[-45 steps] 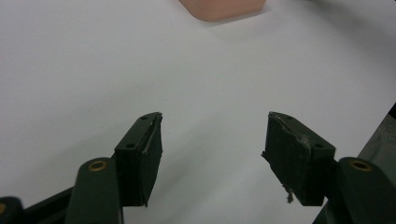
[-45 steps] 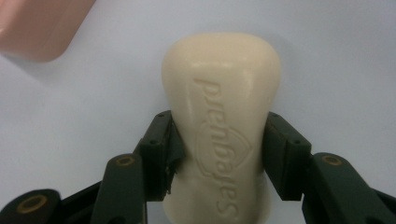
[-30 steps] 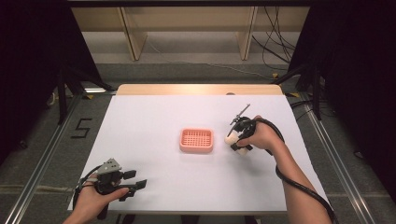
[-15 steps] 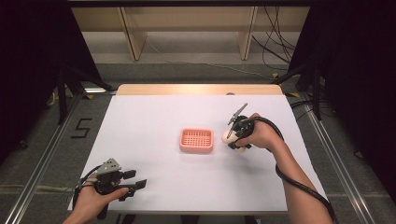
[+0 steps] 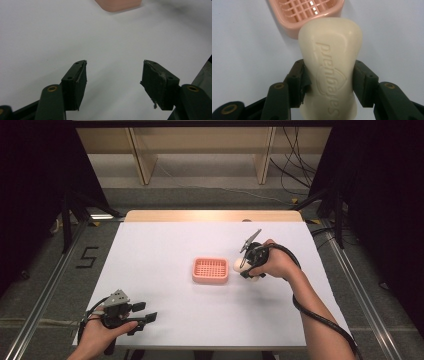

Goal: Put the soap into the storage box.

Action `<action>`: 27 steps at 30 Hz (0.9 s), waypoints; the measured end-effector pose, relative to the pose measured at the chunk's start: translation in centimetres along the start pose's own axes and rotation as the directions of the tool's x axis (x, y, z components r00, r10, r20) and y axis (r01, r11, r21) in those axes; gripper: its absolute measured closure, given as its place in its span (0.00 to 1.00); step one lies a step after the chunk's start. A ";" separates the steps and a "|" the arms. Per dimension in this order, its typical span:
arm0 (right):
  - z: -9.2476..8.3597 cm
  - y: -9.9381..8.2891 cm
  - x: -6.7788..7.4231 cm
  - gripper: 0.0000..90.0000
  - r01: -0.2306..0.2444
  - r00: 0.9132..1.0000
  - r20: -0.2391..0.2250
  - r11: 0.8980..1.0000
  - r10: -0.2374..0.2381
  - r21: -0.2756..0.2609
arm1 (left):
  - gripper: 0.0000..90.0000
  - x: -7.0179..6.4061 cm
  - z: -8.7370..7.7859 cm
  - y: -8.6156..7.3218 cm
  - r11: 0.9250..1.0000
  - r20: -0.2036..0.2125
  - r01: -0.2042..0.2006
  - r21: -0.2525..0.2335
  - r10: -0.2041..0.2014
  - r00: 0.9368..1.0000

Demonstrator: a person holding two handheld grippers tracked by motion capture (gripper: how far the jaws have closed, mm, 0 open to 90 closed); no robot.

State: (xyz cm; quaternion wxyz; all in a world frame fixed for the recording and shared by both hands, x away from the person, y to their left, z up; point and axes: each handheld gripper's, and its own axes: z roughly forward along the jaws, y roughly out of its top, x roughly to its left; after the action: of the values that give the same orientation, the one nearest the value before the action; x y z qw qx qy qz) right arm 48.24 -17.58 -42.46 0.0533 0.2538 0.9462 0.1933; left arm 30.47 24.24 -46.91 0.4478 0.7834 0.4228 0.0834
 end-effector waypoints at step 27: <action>-0.3 1.9 0.7 0.56 0.077 0.997 0.007 0.997 -0.077 -0.016 | 0.40 -0.1 0.1 0.0 1.000 0.003 -0.001 -0.004 0.001 1.000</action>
State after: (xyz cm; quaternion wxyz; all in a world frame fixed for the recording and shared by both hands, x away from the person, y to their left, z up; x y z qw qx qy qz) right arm 48.45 -15.87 -41.45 0.0659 0.2174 0.9536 0.1977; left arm 30.47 24.12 -46.98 0.4501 0.7828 0.4215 0.0836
